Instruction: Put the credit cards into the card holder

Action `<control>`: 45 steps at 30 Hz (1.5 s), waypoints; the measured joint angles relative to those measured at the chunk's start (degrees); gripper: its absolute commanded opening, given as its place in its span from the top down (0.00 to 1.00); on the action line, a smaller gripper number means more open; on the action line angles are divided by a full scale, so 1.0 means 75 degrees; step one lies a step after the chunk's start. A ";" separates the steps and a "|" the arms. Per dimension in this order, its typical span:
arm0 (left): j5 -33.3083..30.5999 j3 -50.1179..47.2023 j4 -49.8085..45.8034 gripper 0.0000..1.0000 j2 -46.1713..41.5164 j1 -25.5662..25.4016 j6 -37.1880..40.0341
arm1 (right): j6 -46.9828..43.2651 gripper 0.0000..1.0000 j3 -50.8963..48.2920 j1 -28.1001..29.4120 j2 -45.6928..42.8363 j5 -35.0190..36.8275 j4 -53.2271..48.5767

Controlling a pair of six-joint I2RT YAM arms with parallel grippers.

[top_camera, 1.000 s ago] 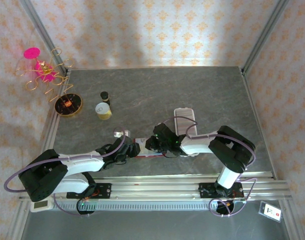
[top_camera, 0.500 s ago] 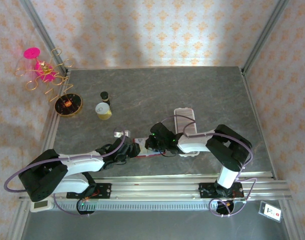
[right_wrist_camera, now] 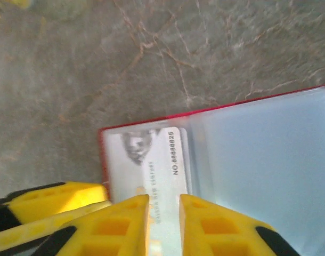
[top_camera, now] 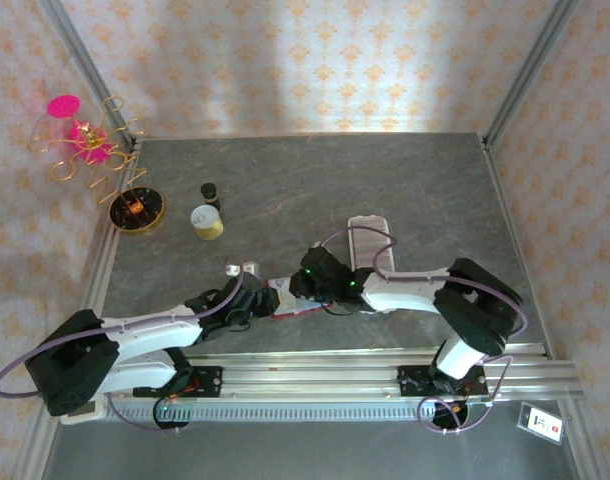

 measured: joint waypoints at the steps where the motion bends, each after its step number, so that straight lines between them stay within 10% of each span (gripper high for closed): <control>1: 0.0000 0.0006 -0.0055 0.65 -0.0047 0.0000 0.0006 | -0.0006 0.72 -0.0032 0.0000 -0.0137 0.0073 -0.0044; 45: -0.0003 0.0181 0.0350 0.72 0.0755 0.0000 -0.0032 | 0.0172 0.55 -0.0399 0.0172 -0.0070 0.0924 -0.0673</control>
